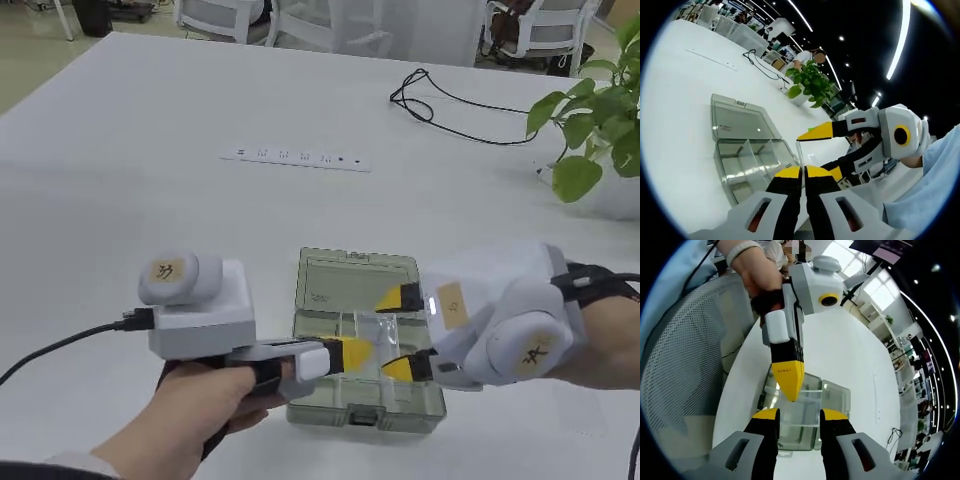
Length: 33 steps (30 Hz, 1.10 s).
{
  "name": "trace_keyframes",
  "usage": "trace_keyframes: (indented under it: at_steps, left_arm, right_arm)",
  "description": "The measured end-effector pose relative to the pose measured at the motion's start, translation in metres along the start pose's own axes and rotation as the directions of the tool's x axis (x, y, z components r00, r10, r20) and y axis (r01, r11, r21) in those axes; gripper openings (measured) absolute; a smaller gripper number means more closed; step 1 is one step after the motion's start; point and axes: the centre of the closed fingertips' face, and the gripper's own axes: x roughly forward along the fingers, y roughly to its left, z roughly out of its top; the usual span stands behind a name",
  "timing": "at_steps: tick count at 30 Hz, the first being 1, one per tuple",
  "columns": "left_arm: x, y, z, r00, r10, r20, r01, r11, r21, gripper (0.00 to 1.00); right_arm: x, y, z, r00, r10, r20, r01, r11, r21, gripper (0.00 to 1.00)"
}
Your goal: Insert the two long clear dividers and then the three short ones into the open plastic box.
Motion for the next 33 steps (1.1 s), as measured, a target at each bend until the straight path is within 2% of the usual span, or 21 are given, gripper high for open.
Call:
trace_keyframes:
  at_steps: [8, 9, 11, 12, 16, 19, 21, 22, 24, 25, 26, 27, 28, 29, 31, 32, 33]
  left_arm:
    - [-0.001, 0.001, 0.001, 1.0000, -0.005, 0.008, 0.005, 1.000, -0.012, 0.00]
    - [-0.002, 0.001, -0.002, 0.9999, 0.005, -0.013, -0.004, 0.999, 0.042, 0.00]
    - [-0.002, -0.002, -0.003, 0.9998, -0.001, -0.022, 0.002, 0.999, 0.053, 0.00]
    - [-0.003, -0.003, -0.004, 0.9995, -0.002, -0.031, 0.005, 0.997, 0.076, 0.00]
    - [-0.004, -0.006, -0.006, 0.9987, -0.016, -0.048, 0.023, 0.989, 0.145, 0.00]
    - [-0.007, -0.009, -0.009, 0.9962, -0.038, -0.078, 0.056, 0.970, 0.238, 0.00]
    - [-0.009, -0.015, -0.009, 0.9949, -0.065, -0.077, 0.083, 0.961, 0.264, 0.00]
    - [-0.010, -0.016, -0.009, 0.9950, -0.065, -0.076, 0.083, 0.961, 0.263, 0.00]
    - [-0.011, -0.017, -0.012, 0.9926, -0.075, -0.096, 0.102, 0.944, 0.314, 0.00]
    - [-0.012, -0.018, -0.012, 0.9912, -0.083, -0.104, 0.115, 0.926, 0.361, 0.00]
    - [-0.012, -0.021, -0.013, 0.9900, -0.093, -0.106, 0.126, 0.919, 0.372, 0.00]
    - [-0.013, -0.026, -0.013, 0.9873, -0.118, -0.106, 0.151, 0.904, 0.400, 0.00]
    - [-0.014, -0.026, -0.015, 0.9868, -0.110, -0.119, 0.150, 0.898, 0.413, 0.00]
    - [-0.015, -0.025, -0.019, 0.9843, -0.103, -0.143, 0.157, 0.882, 0.444, 0.00]
    - [-0.016, -0.025, -0.021, 0.9829, -0.099, -0.156, 0.163, 0.857, 0.489, 0.00]
    - [-0.017, -0.027, -0.021, 0.9824, -0.109, -0.152, 0.170, 0.859, 0.483, 0.00]
    - [-0.018, -0.030, -0.020, 0.9814, -0.126, -0.145, 0.181, 0.857, 0.482, 0.00]
  right_arm:
    - [-0.001, -0.002, 0.003, 0.9998, 0.003, 0.018, -0.002, 1.000, -0.027, 0.34]
    - [-0.001, -0.002, 0.003, 0.9998, 0.008, 0.020, -0.008, 1.000, -0.024, 0.34]
    - [-0.003, -0.001, 0.011, 0.9964, 0.027, 0.080, -0.031, 0.999, 0.045, 0.45]
    - [-0.006, -0.006, 0.012, 0.9956, 0.022, 0.092, -0.028, 0.997, 0.069, 0.51]
    - [-0.013, -0.011, 0.013, 0.9904, 0.048, 0.130, -0.067, 0.987, 0.145, 0.53]
    - [-0.020, -0.010, 0.013, 0.9822, 0.100, 0.159, -0.130, 0.972, 0.194, 0.51]
    - [-0.023, -0.010, 0.011, 0.9782, 0.120, 0.169, -0.156, 0.963, 0.218, 0.49]
    - [-0.025, -0.009, 0.011, 0.9749, 0.138, 0.175, -0.177, 0.956, 0.234, 0.48]
    - [-0.027, -0.010, 0.008, 0.9709, 0.156, 0.182, -0.201, 0.945, 0.259, 0.46]
    - [-0.029, -0.009, 0.007, 0.9664, 0.174, 0.189, -0.222, 0.937, 0.271, 0.45]
    - [-0.030, -0.006, 0.006, 0.9611, 0.195, 0.196, -0.246, 0.928, 0.280, 0.43]
    - [-0.031, -0.007, 0.006, 0.9587, 0.200, 0.202, -0.252, 0.926, 0.280, 0.41]
    - [-0.032, -0.005, 0.006, 0.9532, 0.218, 0.210, -0.272, 0.919, 0.284, 0.39]
    - [-0.034, -0.004, 0.007, 0.9480, 0.232, 0.218, -0.290, 0.912, 0.290, 0.37]
    - [-0.032, -0.006, 0.002, 0.9384, 0.252, 0.236, -0.318, 0.898, 0.304, 0.35]
    - [-0.035, -0.004, 0.004, 0.9290, 0.274, 0.249, -0.343, 0.890, 0.299, 0.34]
    - [-0.036, -0.002, 0.005, 0.9236, 0.289, 0.252, -0.358, 0.884, 0.299, 0.31]
